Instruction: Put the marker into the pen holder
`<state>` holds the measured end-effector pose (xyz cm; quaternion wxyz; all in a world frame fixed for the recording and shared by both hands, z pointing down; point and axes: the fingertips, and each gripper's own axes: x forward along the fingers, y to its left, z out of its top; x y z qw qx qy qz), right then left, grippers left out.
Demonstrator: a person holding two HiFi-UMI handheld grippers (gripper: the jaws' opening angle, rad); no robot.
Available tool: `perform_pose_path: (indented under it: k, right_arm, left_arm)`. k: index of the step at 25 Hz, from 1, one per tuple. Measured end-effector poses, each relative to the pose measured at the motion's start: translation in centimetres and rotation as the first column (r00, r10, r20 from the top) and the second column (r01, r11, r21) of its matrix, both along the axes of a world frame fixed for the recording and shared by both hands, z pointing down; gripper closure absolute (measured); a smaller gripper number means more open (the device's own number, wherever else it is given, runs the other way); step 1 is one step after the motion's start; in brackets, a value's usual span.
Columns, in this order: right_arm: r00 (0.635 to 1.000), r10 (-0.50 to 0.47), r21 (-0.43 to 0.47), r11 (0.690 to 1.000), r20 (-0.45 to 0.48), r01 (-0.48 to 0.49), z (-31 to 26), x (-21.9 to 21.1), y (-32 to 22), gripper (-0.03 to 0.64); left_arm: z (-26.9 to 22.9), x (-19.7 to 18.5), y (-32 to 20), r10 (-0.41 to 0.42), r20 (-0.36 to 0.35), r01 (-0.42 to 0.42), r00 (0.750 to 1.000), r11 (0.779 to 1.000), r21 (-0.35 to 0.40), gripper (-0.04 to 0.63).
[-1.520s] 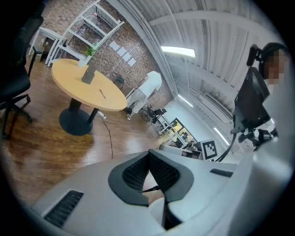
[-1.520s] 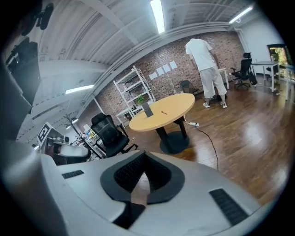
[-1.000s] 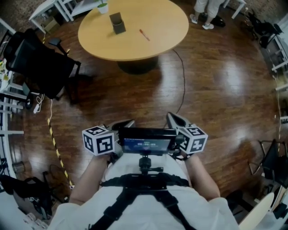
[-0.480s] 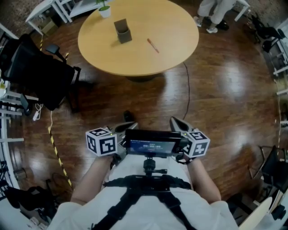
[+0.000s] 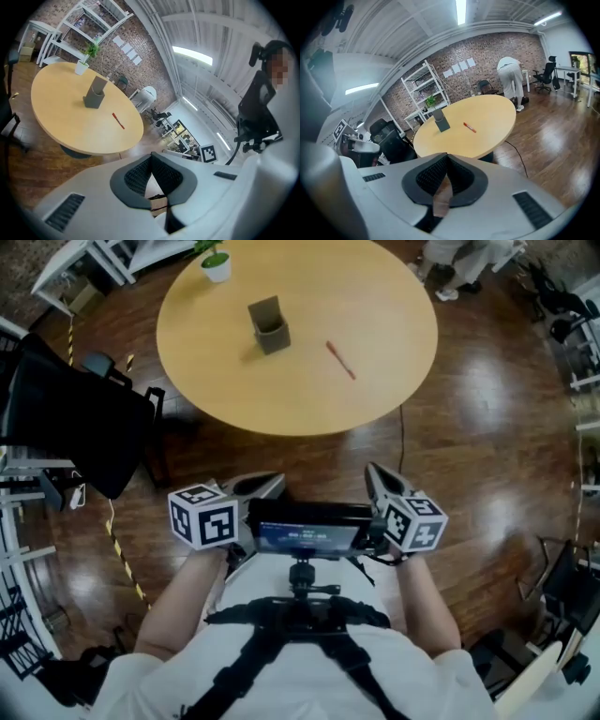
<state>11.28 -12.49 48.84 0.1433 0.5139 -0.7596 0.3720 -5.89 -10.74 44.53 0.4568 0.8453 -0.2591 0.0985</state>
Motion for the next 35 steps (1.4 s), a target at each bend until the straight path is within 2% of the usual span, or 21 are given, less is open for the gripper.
perform_pose_path:
  k: [9,13,17,22,31,35]
  right_arm:
    - [0.996,-0.008,0.010,1.000,-0.085,0.009,0.0,-2.1,-8.8,0.604]
    - [0.986,-0.072,0.001,0.997,-0.151,0.073,-0.3,-2.3,-10.1,0.603]
    - [0.952,-0.164,0.000,0.985,-0.259,0.170,0.1,-1.1,-13.4,0.603]
    - [0.901,-0.261,-0.035,0.963,-0.346,0.266,1.9,-0.3,-18.4,0.603]
    - [0.845,-0.388,-0.110,0.920,-0.367,0.375,4.9,0.7,-24.8,0.580]
    - [0.825,-0.433,-0.155,0.901,-0.364,0.404,6.4,0.3,-27.3,0.566]
  left_arm:
    - [0.7,-4.0,-6.0,-0.008,-0.002,0.008,1.000,1.000,-0.024,0.599]
    - [0.1,-4.0,-6.6,-0.020,-0.013,0.019,1.000,0.999,-0.028,0.598]
    - [0.4,-2.9,-7.4,-0.022,0.022,0.022,1.000,1.000,-0.014,0.599]
    - [1.2,-2.6,-9.8,-0.095,0.048,0.094,0.994,0.995,0.012,0.598]
    - [1.3,-1.1,-10.6,-0.160,0.074,0.159,0.984,0.987,0.013,0.599]
    - [2.0,-0.9,-10.6,-0.175,0.054,0.173,0.983,0.984,0.041,0.599]
